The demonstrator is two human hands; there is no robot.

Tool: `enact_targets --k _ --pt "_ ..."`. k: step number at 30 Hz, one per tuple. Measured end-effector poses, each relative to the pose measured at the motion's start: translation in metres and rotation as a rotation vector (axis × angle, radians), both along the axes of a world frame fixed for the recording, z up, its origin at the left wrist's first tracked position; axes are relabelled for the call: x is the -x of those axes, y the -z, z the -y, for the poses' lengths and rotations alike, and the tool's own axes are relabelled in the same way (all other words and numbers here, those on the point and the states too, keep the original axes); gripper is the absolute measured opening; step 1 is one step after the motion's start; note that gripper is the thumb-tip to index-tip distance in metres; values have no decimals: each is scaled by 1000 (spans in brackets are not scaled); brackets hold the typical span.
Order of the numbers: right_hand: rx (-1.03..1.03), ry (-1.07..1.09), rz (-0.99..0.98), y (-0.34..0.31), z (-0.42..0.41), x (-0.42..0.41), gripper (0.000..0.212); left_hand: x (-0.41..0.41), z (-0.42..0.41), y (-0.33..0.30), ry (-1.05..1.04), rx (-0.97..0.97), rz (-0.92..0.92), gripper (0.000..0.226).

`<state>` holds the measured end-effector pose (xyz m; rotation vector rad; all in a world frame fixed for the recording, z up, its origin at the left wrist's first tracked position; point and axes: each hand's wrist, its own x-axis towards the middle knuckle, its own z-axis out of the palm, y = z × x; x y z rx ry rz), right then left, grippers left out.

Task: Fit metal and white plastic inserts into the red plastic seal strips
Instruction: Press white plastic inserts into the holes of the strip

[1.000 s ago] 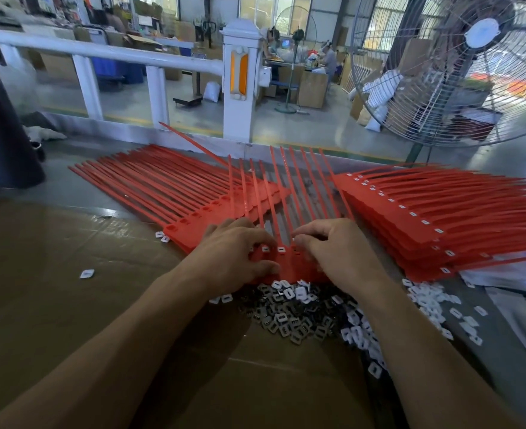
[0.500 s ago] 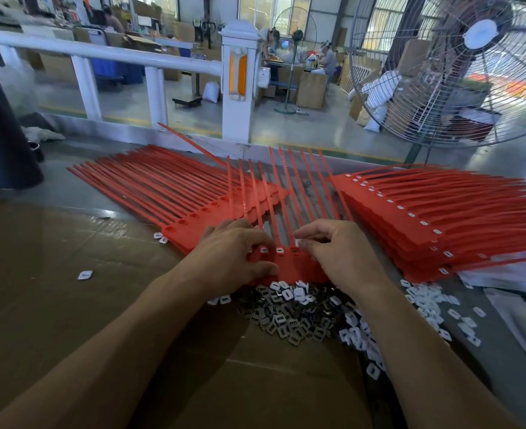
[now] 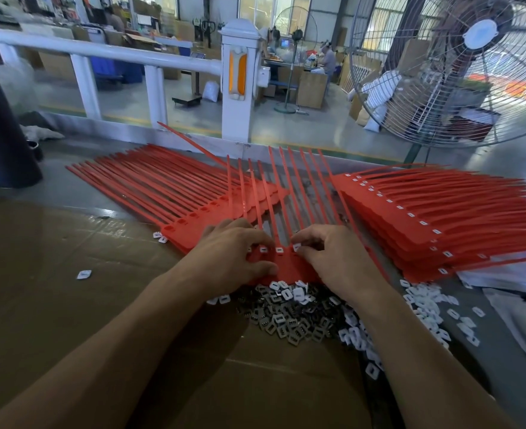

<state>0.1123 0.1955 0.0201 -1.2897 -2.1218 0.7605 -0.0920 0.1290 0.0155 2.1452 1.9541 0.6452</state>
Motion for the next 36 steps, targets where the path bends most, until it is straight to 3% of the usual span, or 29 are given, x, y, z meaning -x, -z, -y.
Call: enact_targets --k 17,25,36 --pt "-93 2 162 -5 3 6 23 0 0 1 2 18 2 53" --pt "-48 5 111 -9 9 0 32 1 0 -1 5 12 -11 52" --pt "-75 28 149 -11 17 -4 23 1 0 0 -4 14 -11 53"
